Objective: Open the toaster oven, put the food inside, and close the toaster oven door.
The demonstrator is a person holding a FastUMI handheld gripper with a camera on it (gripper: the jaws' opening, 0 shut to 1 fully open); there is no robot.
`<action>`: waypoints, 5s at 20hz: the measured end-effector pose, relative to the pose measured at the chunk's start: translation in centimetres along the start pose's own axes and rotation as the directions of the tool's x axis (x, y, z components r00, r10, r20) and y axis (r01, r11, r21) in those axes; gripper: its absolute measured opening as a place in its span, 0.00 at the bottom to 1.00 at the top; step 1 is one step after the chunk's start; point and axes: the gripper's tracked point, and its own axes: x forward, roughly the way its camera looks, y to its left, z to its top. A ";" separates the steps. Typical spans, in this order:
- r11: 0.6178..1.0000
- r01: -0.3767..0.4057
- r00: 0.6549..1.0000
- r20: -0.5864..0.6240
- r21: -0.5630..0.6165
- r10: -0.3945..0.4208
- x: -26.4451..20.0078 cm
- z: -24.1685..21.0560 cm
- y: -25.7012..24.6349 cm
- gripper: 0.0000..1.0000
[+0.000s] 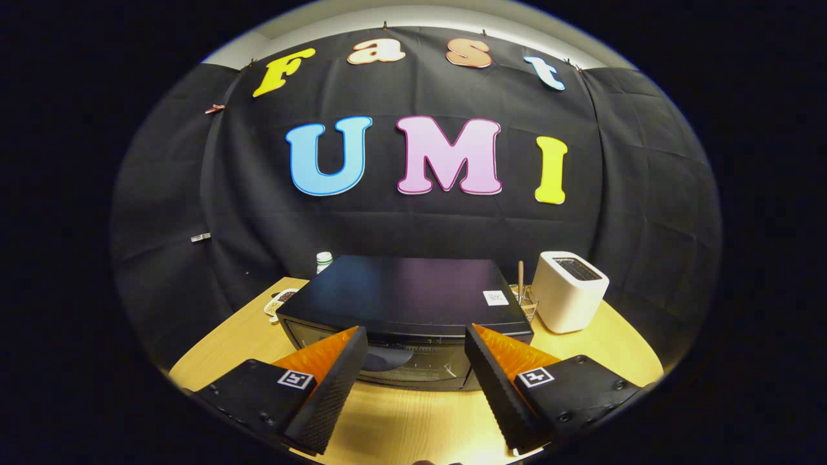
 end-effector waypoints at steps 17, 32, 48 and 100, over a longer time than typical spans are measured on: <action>0.991 0.078 0.987 -0.146 0.105 -0.062 4.4 -4.1 3.6 1.00; 0.995 0.037 0.976 -0.218 0.090 -0.017 -1.2 -7.3 4.1 1.00; 0.991 -0.127 0.841 -0.533 -0.035 0.090 -7.7 -22.0 3.9 1.00; 0.996 -0.043 0.636 -0.766 0.084 0.092 -8.9 -24.4 -31.0 0.51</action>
